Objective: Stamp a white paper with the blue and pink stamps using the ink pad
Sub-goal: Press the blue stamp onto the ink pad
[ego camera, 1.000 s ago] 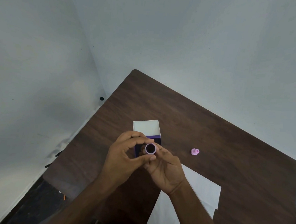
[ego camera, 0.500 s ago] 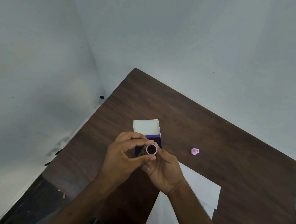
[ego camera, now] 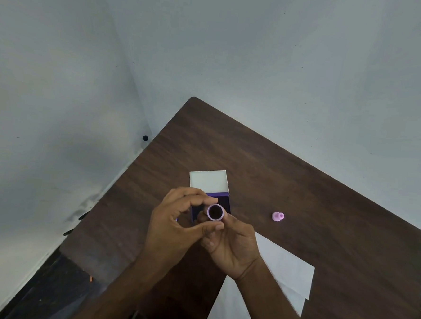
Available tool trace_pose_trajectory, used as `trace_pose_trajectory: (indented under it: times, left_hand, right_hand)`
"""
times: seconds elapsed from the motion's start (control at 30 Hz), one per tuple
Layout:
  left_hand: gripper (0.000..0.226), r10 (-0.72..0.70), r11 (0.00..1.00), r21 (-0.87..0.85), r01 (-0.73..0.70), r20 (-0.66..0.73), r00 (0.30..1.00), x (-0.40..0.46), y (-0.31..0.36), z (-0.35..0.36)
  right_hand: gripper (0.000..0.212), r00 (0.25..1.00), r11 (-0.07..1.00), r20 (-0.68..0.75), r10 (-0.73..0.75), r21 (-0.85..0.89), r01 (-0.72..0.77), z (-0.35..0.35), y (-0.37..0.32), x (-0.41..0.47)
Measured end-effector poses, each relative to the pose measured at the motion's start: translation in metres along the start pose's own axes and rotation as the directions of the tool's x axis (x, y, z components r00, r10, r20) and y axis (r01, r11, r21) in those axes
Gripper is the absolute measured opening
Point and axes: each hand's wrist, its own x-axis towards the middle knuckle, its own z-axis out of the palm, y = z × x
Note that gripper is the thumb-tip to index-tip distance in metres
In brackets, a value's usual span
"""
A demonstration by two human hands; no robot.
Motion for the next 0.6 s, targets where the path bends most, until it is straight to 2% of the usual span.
trace_pose_trajectory:
  times: [0.23,0.33,0.43,0.53,0.6]
  left_hand:
    - [0.052,-0.018,1.000,0.011,0.018,-0.009,1.000,0.000,-0.004,0.001]
    - [0.054,-0.039,0.999,0.000,0.039,-0.018,0.999,-0.002,-0.004,0.003]
    - [0.047,-0.057,0.998,-0.003,0.057,-0.014,0.998,-0.002,-0.007,0.005]
    - [0.036,-0.084,0.992,-0.093,0.082,-0.021,0.996,-0.004,-0.012,0.009]
    - [0.045,-0.143,0.979,-0.148,0.142,0.001,0.990,-0.008,-0.021,0.014]
  right_hand:
    - [0.044,0.999,1.000,0.043,0.005,0.026,-0.006,0.002,0.001,0.000]
    - [0.050,0.999,0.998,0.028,-0.018,0.061,0.016,0.000,0.003,0.000]
    - [0.046,0.999,0.997,0.034,-0.041,0.061,0.039,-0.002,0.004,0.000]
    - [0.042,0.998,0.998,-0.030,-0.055,-0.014,0.055,-0.007,0.001,0.004]
    - [0.029,0.990,0.985,-0.115,-0.087,-0.156,0.069,-0.012,-0.005,0.009]
